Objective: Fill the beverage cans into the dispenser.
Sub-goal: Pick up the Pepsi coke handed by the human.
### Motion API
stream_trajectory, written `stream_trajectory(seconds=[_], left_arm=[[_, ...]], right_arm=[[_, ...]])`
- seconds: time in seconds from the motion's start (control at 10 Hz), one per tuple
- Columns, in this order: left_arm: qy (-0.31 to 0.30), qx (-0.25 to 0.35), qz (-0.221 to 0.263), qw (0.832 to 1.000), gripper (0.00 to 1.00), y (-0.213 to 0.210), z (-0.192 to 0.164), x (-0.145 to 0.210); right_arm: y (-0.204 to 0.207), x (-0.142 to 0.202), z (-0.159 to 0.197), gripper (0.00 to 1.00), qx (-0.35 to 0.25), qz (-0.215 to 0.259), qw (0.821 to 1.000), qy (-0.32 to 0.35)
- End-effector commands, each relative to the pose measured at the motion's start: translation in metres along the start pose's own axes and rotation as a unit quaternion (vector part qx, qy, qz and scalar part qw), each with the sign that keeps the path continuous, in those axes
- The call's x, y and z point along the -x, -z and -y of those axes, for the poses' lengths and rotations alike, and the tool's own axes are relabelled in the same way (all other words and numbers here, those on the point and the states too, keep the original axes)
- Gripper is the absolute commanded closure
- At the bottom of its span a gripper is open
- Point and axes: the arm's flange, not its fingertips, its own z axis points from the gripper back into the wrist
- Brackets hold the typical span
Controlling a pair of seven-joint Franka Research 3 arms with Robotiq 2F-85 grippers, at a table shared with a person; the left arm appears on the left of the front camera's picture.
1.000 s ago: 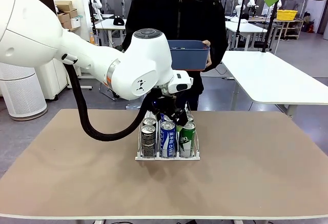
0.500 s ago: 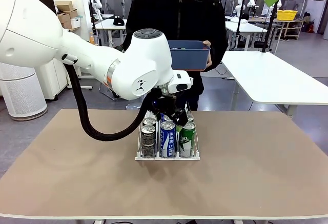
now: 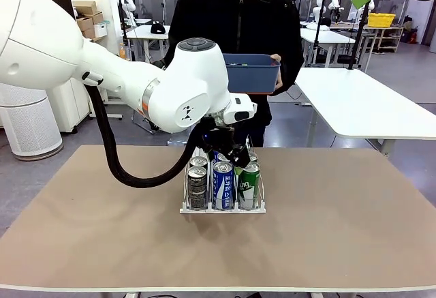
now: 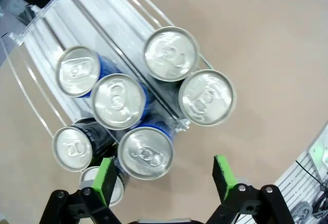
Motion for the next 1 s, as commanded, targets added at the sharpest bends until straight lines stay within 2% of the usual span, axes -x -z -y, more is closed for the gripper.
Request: stream_trajectory(seconds=[0.0, 0.1, 0.3, 0.7, 0.9], left_arm=[[0.050, 0.081, -0.003, 0.995, 0.00, -0.034, -0.013, 0.016], [0.081, 0.098, 0.014, 0.992, 0.00, -0.055, -0.020, 0.023], [0.100, 0.107, 0.033, 0.989, 0.00, -0.091, -0.036, 0.032], [0.146, 0.062, 0.030, 0.987, 0.00, -0.170, -0.071, 0.053], [0.183, 0.068, 0.042, 0.980, 0.00, -0.215, -0.102, 0.066]], right_arm=[[0.001, 0.000, 0.000, 0.00, -0.004, 0.003, 1.000, 0.001], [0.001, 0.000, 0.000, 0.00, -0.004, 0.003, 1.000, 0.001], [0.001, 0.000, 0.000, 0.00, -0.004, 0.003, 1.000, 0.001], [0.001, 0.000, 0.000, 0.00, -0.004, 0.003, 1.000, 0.001], [0.001, 0.000, 0.000, 0.00, -0.004, 0.003, 1.000, 0.001]])
